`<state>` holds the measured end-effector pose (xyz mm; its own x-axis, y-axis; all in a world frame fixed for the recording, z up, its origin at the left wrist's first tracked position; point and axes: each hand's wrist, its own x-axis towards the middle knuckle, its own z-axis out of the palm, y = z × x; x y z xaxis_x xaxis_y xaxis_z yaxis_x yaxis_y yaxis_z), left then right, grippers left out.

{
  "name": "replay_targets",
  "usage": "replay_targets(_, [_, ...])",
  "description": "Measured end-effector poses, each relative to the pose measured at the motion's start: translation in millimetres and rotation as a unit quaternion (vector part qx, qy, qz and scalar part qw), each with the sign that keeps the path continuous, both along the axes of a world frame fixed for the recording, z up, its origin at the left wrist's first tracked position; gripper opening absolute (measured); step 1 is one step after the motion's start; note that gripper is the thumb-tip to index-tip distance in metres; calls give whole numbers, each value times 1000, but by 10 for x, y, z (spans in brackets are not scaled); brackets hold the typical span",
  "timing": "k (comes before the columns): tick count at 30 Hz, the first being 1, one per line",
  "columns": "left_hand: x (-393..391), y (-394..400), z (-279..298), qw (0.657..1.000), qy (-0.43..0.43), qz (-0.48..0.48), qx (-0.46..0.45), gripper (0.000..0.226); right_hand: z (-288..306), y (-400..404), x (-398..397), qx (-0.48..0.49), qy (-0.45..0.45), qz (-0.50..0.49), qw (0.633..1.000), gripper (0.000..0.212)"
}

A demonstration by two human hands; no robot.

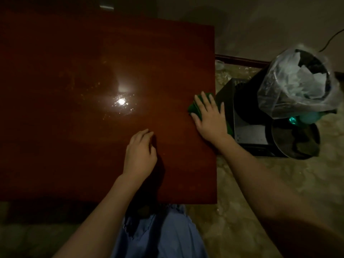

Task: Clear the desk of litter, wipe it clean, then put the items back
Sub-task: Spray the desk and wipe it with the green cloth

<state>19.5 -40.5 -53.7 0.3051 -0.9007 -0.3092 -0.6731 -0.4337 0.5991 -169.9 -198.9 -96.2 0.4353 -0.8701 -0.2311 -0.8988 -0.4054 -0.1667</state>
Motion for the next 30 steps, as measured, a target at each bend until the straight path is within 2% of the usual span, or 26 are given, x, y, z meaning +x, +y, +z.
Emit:
replay_targets(2, [30, -59, 1, 1000, -6, 9, 3, 46, 10, -294, 327, -4, 13, -23, 1000, 60])
replay_targets(4, [68, -144, -6, 1000, -12, 20, 2, 46, 36, -320, 603, -3, 14, 5, 1000, 61])
replay_targets(7, [67, -323, -2, 999, -21, 25, -2, 46, 31, 36, 702, -9, 1, 143, 990, 60])
replay_targets(10, [15, -541, 45, 999, -22, 28, -16, 46, -14, 436, 387, -7, -14, 287, 958, 59])
replay_targets(12, [-13, -675, 79, 999, -24, 27, -18, 46, -66, 473, 101, 0, 4, 337, 942, 58])
replay_targets(15, [8, -824, 98, 999, -28, 33, -19, 47, -33, 179, -85, 14, 6, 298, 954, 59])
replay_targets(20, [131, -889, 117, 997, -39, 59, -8, 46, 50, -813, 260, 12, -3, 70, 997, 61])
replay_targets(23, [210, -936, 140, 996, -47, 76, 9, 46, 72, -1267, 715, 8, 1, 10, 1000, 61])
replay_targets(26, [260, -1070, 146, 996, -61, 67, 6, 47, 86, -1285, 1097, 12, 6, 66, 998, 62])
replay_targets(30, [270, -1291, 150, 997, -61, 53, -5, 47, 73, -910, 1078, 10, -2, 225, 974, 61])
